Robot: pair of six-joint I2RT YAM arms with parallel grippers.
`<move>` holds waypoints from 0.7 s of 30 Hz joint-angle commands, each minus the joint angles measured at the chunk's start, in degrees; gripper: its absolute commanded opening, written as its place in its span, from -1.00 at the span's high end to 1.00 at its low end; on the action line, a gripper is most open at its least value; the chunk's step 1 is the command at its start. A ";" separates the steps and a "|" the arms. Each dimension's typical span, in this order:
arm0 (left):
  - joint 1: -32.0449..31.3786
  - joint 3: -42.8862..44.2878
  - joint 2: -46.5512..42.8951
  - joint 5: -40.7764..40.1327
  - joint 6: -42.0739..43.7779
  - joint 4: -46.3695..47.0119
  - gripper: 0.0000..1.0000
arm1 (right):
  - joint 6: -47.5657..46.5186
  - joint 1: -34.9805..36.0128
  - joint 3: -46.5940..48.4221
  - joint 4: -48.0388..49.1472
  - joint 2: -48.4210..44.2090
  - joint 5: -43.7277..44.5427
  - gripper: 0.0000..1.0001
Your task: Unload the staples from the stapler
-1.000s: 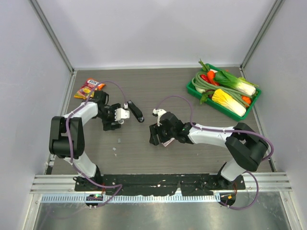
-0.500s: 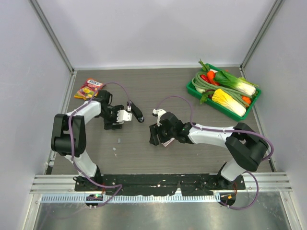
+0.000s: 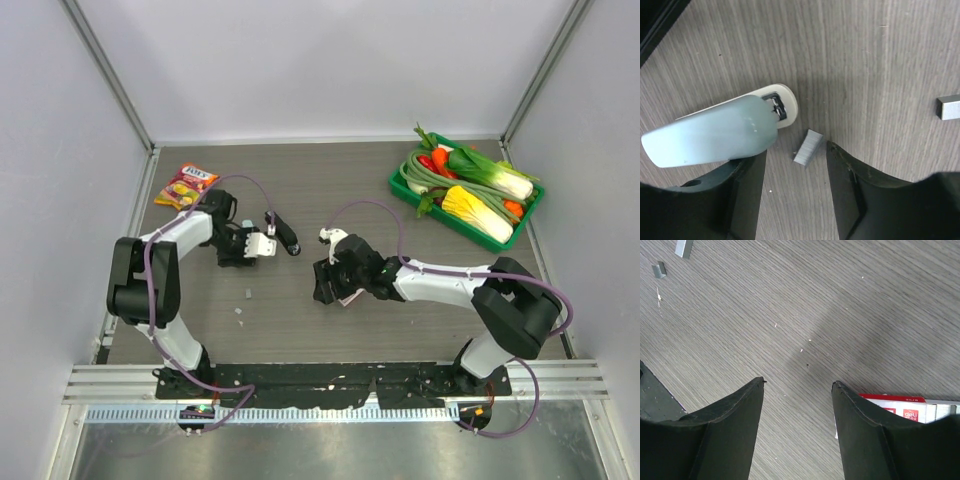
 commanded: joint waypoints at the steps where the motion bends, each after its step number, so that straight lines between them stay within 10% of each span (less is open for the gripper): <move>1: -0.34 -4.61 -2.01 0.71 0.97 -1.32 -0.08 | -0.42 0.23 -0.03 1.28 -2.28 -0.18 -0.22; 21: -3.15 -5.93 -4.73 1.50 -3.17 -5.10 0.42 | -0.07 0.23 0.06 -0.13 -2.99 0.70 -0.11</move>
